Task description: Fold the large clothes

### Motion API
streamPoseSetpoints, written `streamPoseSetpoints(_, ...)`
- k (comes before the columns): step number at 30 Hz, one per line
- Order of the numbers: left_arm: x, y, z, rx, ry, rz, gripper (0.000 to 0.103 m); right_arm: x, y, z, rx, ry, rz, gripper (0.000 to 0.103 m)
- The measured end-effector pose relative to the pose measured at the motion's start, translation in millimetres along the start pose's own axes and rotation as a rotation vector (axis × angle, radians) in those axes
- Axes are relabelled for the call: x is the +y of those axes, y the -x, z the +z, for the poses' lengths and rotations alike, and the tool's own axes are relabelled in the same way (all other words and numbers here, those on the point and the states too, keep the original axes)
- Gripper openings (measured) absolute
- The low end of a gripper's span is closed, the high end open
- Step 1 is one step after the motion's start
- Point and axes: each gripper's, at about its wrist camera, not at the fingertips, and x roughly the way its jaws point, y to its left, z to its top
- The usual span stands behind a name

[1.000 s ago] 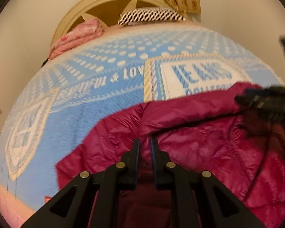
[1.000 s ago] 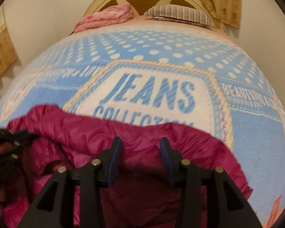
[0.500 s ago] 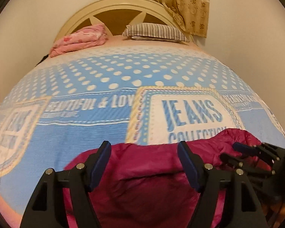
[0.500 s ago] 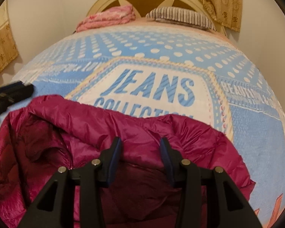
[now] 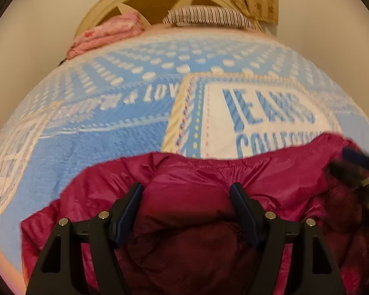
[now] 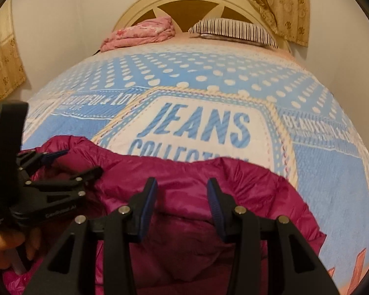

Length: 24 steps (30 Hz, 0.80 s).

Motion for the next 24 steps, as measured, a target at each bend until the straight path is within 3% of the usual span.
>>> streamPoseSetpoints(4,-7.5,16.1,6.6,-0.055,-0.002,-0.076,0.077,-2.8,-18.5,-6.9,0.038,-0.018,-0.008,0.045)
streamPoseSetpoints(8,-10.0,-18.5,-4.3,0.056,-0.002,-0.058,0.078,-5.7,-23.7,-13.6,0.036,-0.031,-0.014,0.045)
streamPoseSetpoints(11,-10.7,-24.7,-7.2,0.053,-0.003,-0.051,0.085,-6.1,-26.6,-15.5,0.036,-0.034,-0.015,0.045)
streamPoseSetpoints(24,-13.2,-31.3,-10.9,0.047,-0.012,-0.026,0.092,-4.1,-38.4,-20.9,0.044,-0.027,-0.043,0.046)
